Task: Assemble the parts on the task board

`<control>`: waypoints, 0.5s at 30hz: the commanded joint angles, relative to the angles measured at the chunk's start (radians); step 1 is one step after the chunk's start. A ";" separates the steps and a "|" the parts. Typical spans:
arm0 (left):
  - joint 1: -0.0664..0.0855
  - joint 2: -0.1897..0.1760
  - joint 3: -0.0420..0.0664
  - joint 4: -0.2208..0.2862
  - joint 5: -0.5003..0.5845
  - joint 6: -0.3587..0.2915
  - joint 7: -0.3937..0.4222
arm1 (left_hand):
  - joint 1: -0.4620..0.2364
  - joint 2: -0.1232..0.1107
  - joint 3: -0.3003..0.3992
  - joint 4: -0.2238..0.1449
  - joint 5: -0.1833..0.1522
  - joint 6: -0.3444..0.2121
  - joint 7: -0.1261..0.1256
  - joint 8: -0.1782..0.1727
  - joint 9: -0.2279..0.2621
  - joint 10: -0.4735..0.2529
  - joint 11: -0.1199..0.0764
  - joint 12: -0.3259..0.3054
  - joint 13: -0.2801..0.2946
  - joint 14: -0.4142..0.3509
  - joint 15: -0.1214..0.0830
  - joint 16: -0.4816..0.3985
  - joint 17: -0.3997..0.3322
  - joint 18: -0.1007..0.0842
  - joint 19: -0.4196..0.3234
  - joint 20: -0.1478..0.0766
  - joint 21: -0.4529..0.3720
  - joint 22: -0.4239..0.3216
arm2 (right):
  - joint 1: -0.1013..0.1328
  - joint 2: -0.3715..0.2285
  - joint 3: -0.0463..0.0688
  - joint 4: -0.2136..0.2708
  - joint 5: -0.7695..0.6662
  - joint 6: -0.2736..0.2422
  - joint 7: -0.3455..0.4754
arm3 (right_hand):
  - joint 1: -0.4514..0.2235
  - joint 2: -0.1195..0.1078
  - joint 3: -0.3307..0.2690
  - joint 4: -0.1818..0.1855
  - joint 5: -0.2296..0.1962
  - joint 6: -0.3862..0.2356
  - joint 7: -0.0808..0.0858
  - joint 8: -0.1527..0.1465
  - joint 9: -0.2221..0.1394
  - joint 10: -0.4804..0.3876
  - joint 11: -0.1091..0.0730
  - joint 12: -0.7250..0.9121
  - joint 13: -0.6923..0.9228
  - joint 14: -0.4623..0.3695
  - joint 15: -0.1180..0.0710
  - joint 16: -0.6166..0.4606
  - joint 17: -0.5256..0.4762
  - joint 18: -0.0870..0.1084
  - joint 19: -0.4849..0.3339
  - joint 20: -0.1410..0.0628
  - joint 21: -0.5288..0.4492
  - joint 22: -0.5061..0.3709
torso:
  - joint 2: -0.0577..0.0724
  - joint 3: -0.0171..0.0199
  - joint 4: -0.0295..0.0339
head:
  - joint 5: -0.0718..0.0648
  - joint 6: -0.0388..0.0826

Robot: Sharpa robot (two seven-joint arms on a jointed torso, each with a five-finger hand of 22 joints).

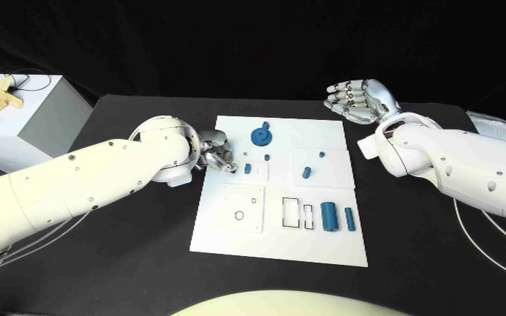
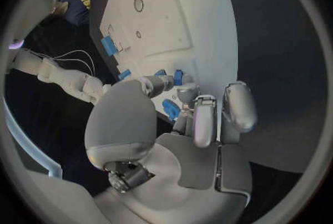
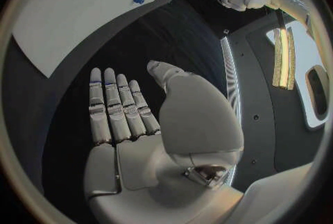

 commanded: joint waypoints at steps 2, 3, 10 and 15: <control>-0.005 0.000 -0.004 0.002 0.004 0.040 0.000 | -0.002 0.010 0.158 -0.167 0.003 0.012 -0.011 0.006 0.001 0.006 0.000 0.003 0.001 0.085 -0.006 0.005 0.198 -0.005 0.008 0.000 0.003 0.001 | 0.000 -0.001 0.000 0.001 0.001 0.011 0.006 | -0.009 0.001 -0.002 -0.002 0.006 0.004 0.079 -0.004 -0.001 0.005 0.000 -0.004 -0.001 0.003 0.006 -0.004 -0.001 0.004 -0.008 0.001 -0.002 -0.001 | 0.000 0.0001 0.0001 | -0.001 -0.001; -0.005 0.000 -0.004 0.001 0.004 0.039 0.000 | -0.002 0.010 0.158 -0.167 0.003 0.012 -0.011 0.006 0.001 0.006 0.000 0.003 0.001 0.085 -0.006 0.005 0.198 -0.005 0.008 0.000 0.003 0.001 | 0.000 0.000 0.000 0.001 0.002 0.011 0.006 | -0.010 0.001 -0.002 -0.002 0.006 0.004 0.079 -0.005 -0.001 0.006 0.000 -0.005 -0.001 0.003 0.006 -0.005 -0.003 0.004 -0.009 0.001 -0.002 -0.003 | 0.000 0.0005 0.0002 | -0.001 -0.001; -0.005 0.004 -0.004 -0.009 0.008 0.037 -0.001 | -0.004 0.011 0.158 -0.167 0.004 0.013 -0.010 0.005 0.001 0.004 0.001 0.000 -0.003 0.084 -0.006 0.003 0.196 -0.005 0.007 0.000 0.002 -0.001 | 0.000 0.001 0.000 0.000 0.005 0.014 0.006 | -0.010 0.001 -0.003 -0.002 0.006 0.005 0.079 -0.005 -0.001 0.006 0.000 -0.006 -0.001 0.003 0.006 -0.005 -0.003 0.004 -0.009 0.001 -0.002 -0.003 | 0.000 0.0013 -0.0003 | 0.000 -0.002; -0.004 0.006 -0.004 -0.015 0.017 0.032 -0.002 | -0.021 0.016 0.147 -0.156 -0.001 0.010 -0.010 0.003 0.001 -0.001 0.003 -0.007 -0.013 0.083 -0.005 0.001 0.193 -0.004 0.004 0.001 -0.001 -0.006 | 0.000 0.001 0.000 0.000 0.005 0.014 0.006 | -0.010 0.001 -0.003 -0.002 0.006 0.005 0.079 -0.005 -0.001 0.006 0.000 -0.006 -0.001 0.003 0.006 -0.005 -0.003 0.004 -0.009 0.001 -0.002 -0.003 | 0.000 0.0012 -0.0008 | 0.000 -0.001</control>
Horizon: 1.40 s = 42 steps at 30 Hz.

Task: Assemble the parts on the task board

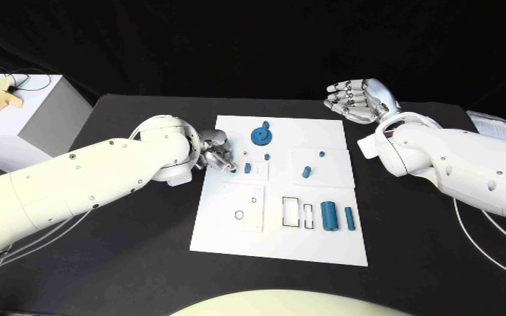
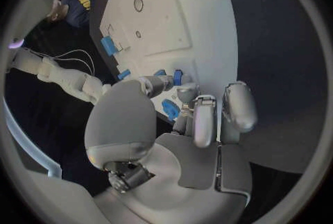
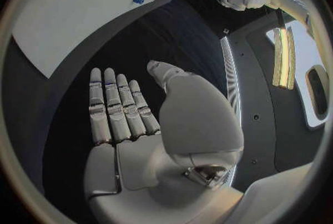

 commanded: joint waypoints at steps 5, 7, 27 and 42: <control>-0.005 0.006 -0.005 -0.011 0.024 0.029 -0.005 | -0.036 0.020 0.121 -0.125 -0.006 0.009 -0.012 0.001 0.001 0.001 0.001 -0.009 -0.004 0.082 -0.005 0.000 0.192 -0.003 0.002 0.002 -0.004 -0.004 | 0.000 0.000 0.000 0.001 0.003 0.013 0.006 | -0.010 0.001 -0.003 -0.002 0.006 0.005 0.079 -0.005 -0.001 0.006 0.000 -0.006 -0.001 0.003 0.006 -0.005 -0.001 0.004 -0.009 0.001 -0.002 -0.001 | 0.000 0.0004 -0.0010 | -0.003 -0.001; -0.005 0.008 -0.005 -0.013 0.027 0.032 -0.005 | -0.049 0.020 0.104 -0.113 -0.010 0.005 -0.013 -0.003 0.000 -0.008 0.001 -0.017 -0.017 0.081 -0.004 -0.002 0.189 -0.002 -0.002 0.002 -0.007 -0.009 | 0.000 0.000 0.000 0.002 0.003 0.014 0.006 | -0.010 0.002 -0.003 -0.002 0.006 0.005 0.080 -0.006 -0.002 0.006 0.001 -0.007 -0.001 0.002 0.007 -0.005 -0.003 0.004 -0.010 0.001 -0.002 -0.002 | 0.000 0.0002 -0.0009 | -0.003 0.000; -0.005 0.022 -0.005 -0.036 0.035 0.041 -0.008 | -0.131 0.020 -0.041 -0.011 -0.015 0.021 -0.013 -0.019 -0.009 -0.024 0.002 -0.018 -0.019 0.079 -0.004 -0.007 0.184 0.000 -0.007 0.003 -0.019 -0.021 | 0.000 -0.004 0.000 0.007 0.003 0.014 0.005 | -0.010 0.002 -0.003 -0.002 0.007 0.005 0.080 -0.006 -0.002 0.006 0.001 -0.007 -0.001 0.002 0.007 -0.006 -0.003 0.004 -0.010 0.001 -0.002 -0.003 | 0.000 -0.0001 0.0001 | -0.006 -0.001; -0.005 0.022 -0.006 -0.038 0.017 0.044 -0.008 | -0.147 0.015 -0.148 0.043 -0.018 0.029 -0.011 -0.023 -0.009 -0.025 0.004 -0.012 -0.012 0.079 -0.002 -0.007 0.185 0.000 -0.006 0.004 -0.021 -0.020 | 0.000 -0.007 0.000 0.010 0.003 0.014 0.005 | -0.010 0.001 -0.004 -0.004 0.007 0.006 0.080 -0.007 -0.002 0.007 0.001 -0.009 -0.001 0.001 0.007 -0.006 -0.005 0.004 -0.011 0.002 -0.002 -0.005 | 0.000 0.0003 -0.0002 | -0.007 -0.001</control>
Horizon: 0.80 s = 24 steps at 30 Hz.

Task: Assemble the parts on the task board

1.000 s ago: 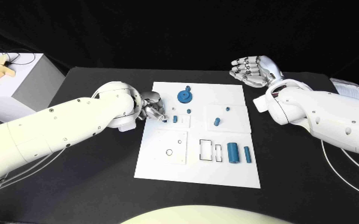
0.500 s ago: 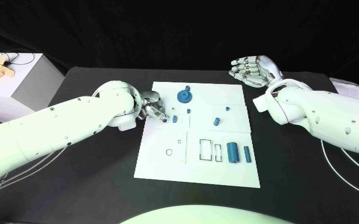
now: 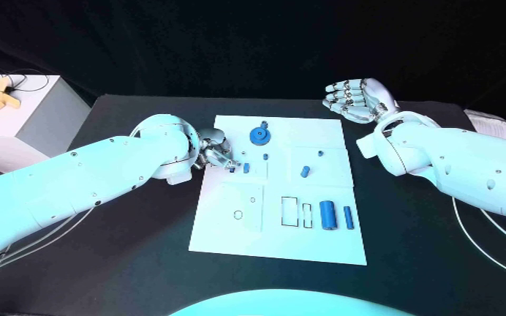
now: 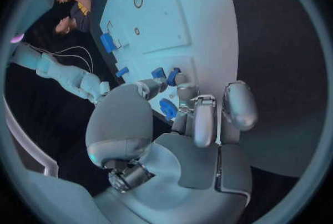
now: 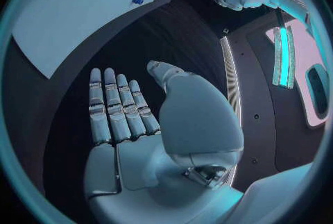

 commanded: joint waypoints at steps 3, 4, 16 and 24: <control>-0.008 0.001 -0.007 -0.002 -0.013 0.039 -0.008 | -0.001 -0.005 -0.013 -0.001 -0.002 0.004 0.002 -0.002 -0.001 -0.004 0.001 0.003 0.000 0.078 -0.002 -0.003 0.185 0.000 -0.005 0.004 -0.005 0.001 | 0.000 -0.001 0.000 0.002 0.000 0.011 0.006 | -0.010 0.001 -0.004 -0.004 0.003 0.006 0.080 -0.007 -0.002 0.007 0.001 -0.005 -0.002 0.001 0.007 -0.006 -0.001 0.004 -0.007 -0.002 -0.002 -0.001 | 0.000 -0.0003 0.0003 | -0.001 -0.001; -0.008 0.001 -0.007 -0.002 -0.014 0.040 -0.008 | 0.000 -0.005 -0.015 -0.001 -0.002 0.004 0.002 -0.002 -0.001 -0.004 0.001 0.003 0.000 0.079 -0.003 -0.003 0.185 0.000 -0.005 0.004 -0.005 0.001 | 0.000 -0.001 0.000 0.003 0.000 0.011 0.006 | -0.010 0.001 -0.004 -0.004 0.003 0.006 0.080 -0.007 -0.002 0.007 0.001 -0.005 -0.002 0.001 0.007 -0.006 -0.001 0.004 -0.007 -0.002 -0.002 -0.001 | 0.000 -0.0003 0.0003 | -0.001 -0.001; -0.008 -0.005 -0.007 0.004 -0.024 0.049 -0.009 | 0.003 -0.011 -0.046 0.012 -0.003 0.009 0.002 0.001 0.002 -0.001 0.000 0.007 0.007 0.079 -0.003 -0.002 0.186 0.000 -0.006 0.004 -0.006 0.000 | 0.000 -0.004 0.000 0.004 0.000 0.013 0.007 | -0.009 0.002 -0.003 -0.005 0.005 0.006 0.081 -0.007 -0.002 0.007 0.001 -0.006 -0.002 0.001 0.007 -0.006 -0.003 0.004 -0.008 -0.002 -0.002 -0.003 | 0.000 -0.0013 0.0006 | 0.000 -0.002; -0.009 -0.016 -0.007 0.015 -0.031 0.048 -0.009 | -0.020 -0.021 -0.134 0.032 -0.006 0.010 0.003 -0.001 0.003 -0.004 0.001 0.008 0.007 0.078 -0.002 -0.003 0.185 0.000 -0.005 0.004 -0.007 0.001 | 0.000 -0.006 0.000 0.006 0.000 0.013 0.007 | -0.009 0.002 -0.003 -0.006 0.007 0.007 0.081 -0.008 -0.002 0.008 0.001 -0.006 -0.002 0.001 0.008 -0.006 -0.004 0.004 -0.008 -0.002 -0.002 -0.003 | 0.001 -0.0016 0.0008 | -0.002 -0.003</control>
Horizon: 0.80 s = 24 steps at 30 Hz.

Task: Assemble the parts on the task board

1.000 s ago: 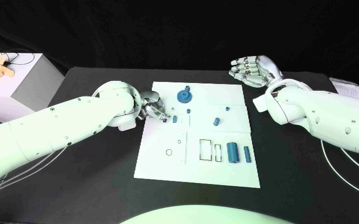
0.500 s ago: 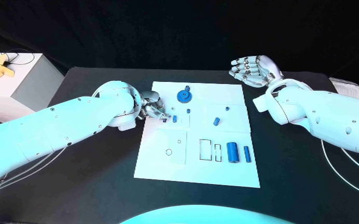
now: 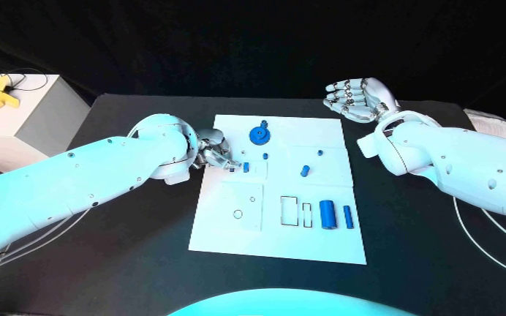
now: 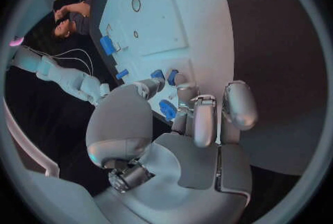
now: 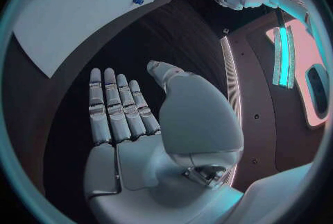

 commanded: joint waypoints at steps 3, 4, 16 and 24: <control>-0.007 -0.004 -0.006 0.002 -0.015 0.038 -0.011 | -0.022 -0.003 -0.049 0.002 -0.008 0.005 0.001 -0.002 0.001 -0.004 0.001 0.005 0.001 0.078 -0.003 -0.003 0.185 0.000 -0.005 0.004 -0.004 0.000 | 0.000 -0.001 0.001 0.002 0.000 0.012 0.007 | -0.009 0.002 -0.002 -0.005 0.007 0.007 0.081 -0.004 -0.001 0.008 0.001 -0.006 -0.002 0.001 0.008 -0.006 -0.001 0.004 -0.008 -0.002 -0.002 -0.001 | 0.000 0.0001 0.0008 | -0.001 0.000; -0.007 -0.004 -0.006 0.004 -0.015 0.038 -0.011 | -0.026 -0.003 -0.065 0.002 -0.009 0.005 0.000 -0.003 0.001 -0.004 0.000 0.006 0.002 0.079 -0.003 -0.002 0.186 0.000 -0.005 0.003 -0.004 0.000 | 0.000 -0.001 0.001 0.003 0.000 0.012 0.007 | -0.009 0.002 -0.002 -0.005 0.007 0.007 0.081 -0.004 -0.001 0.008 0.001 -0.006 -0.002 0.001 0.008 -0.006 -0.001 0.004 -0.008 -0.002 -0.002 -0.001 | 0.000 0.0003 0.0005 | 0.000 -0.001; -0.008 -0.012 0.004 0.018 0.007 0.004 -0.009 | -0.046 0.008 -0.130 0.003 -0.046 0.005 -0.002 -0.006 0.001 -0.006 -0.001 0.005 0.000 0.078 -0.004 -0.004 0.184 0.001 -0.006 0.002 -0.007 -0.002 | 0.000 -0.001 0.001 0.003 0.000 0.013 0.007 | -0.008 0.003 -0.002 -0.005 0.009 0.007 0.081 -0.004 -0.002 0.008 0.001 -0.007 -0.002 0.001 0.008 -0.006 -0.002 0.004 -0.008 -0.002 -0.002 -0.002 | 0.001 0.0006 -0.0010 | -0.002 -0.001; -0.008 -0.038 0.066 0.026 0.098 -0.022 -0.003 | 0.046 0.071 -0.121 0.000 -0.022 -0.047 0.019 -0.037 -0.008 -0.091 0.017 -0.054 -0.093 0.051 0.010 -0.044 0.130 0.016 -0.056 0.013 -0.057 -0.087 | 0.000 -0.002 0.001 0.001 0.000 0.013 0.007 | -0.008 0.003 -0.002 -0.005 0.009 0.007 0.081 -0.004 -0.002 0.008 0.001 -0.007 -0.002 0.001 0.008 -0.006 -0.002 0.004 -0.008 -0.002 -0.002 -0.002 | -0.001 0.0019 0.0006 | -0.004 0.002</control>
